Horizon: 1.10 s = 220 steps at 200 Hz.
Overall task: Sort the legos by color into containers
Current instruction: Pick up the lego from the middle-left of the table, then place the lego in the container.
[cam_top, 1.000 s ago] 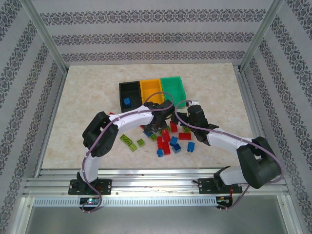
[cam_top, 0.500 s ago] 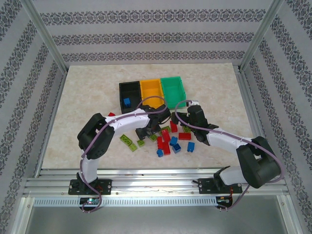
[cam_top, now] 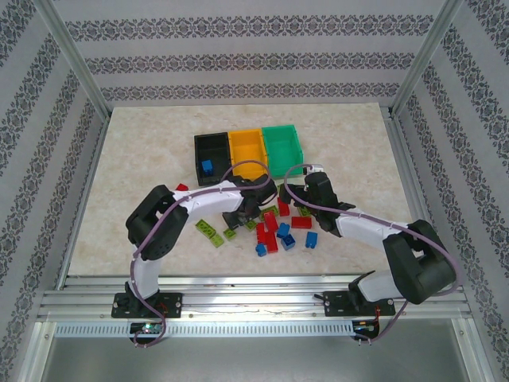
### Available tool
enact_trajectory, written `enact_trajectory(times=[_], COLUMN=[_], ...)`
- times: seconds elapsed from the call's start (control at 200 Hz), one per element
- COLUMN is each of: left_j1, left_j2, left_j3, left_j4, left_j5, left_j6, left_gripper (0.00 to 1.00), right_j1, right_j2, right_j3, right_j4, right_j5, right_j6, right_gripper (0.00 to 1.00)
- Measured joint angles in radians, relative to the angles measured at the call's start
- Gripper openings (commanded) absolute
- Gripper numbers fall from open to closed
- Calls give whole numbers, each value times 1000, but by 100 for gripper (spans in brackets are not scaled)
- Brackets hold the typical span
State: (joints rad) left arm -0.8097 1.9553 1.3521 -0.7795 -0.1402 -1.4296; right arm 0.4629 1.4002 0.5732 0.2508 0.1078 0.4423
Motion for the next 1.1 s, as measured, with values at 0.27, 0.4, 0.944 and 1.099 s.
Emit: enact_trajectory(times=[0.27,0.4,0.944,1.099], left_j1=[11,12,108,259], left_j2=[6,10,-170,-176], left_j3=[-34,-29,56,125], left_j4=[29,13,2,11], left_j5=[1,-3,-156,-156], left_j6=[3,19,269,393], left_gripper=[43,37,31,33], right_j1=[0,0,0,0], right_j2=[7,9,32,39], right_j3=[1,1,15,23], right_j4=[3,3,8,8], right_j5=[0,0,0,0], right_j6=[0,0,0,0], right_gripper=[98,98,98,98])
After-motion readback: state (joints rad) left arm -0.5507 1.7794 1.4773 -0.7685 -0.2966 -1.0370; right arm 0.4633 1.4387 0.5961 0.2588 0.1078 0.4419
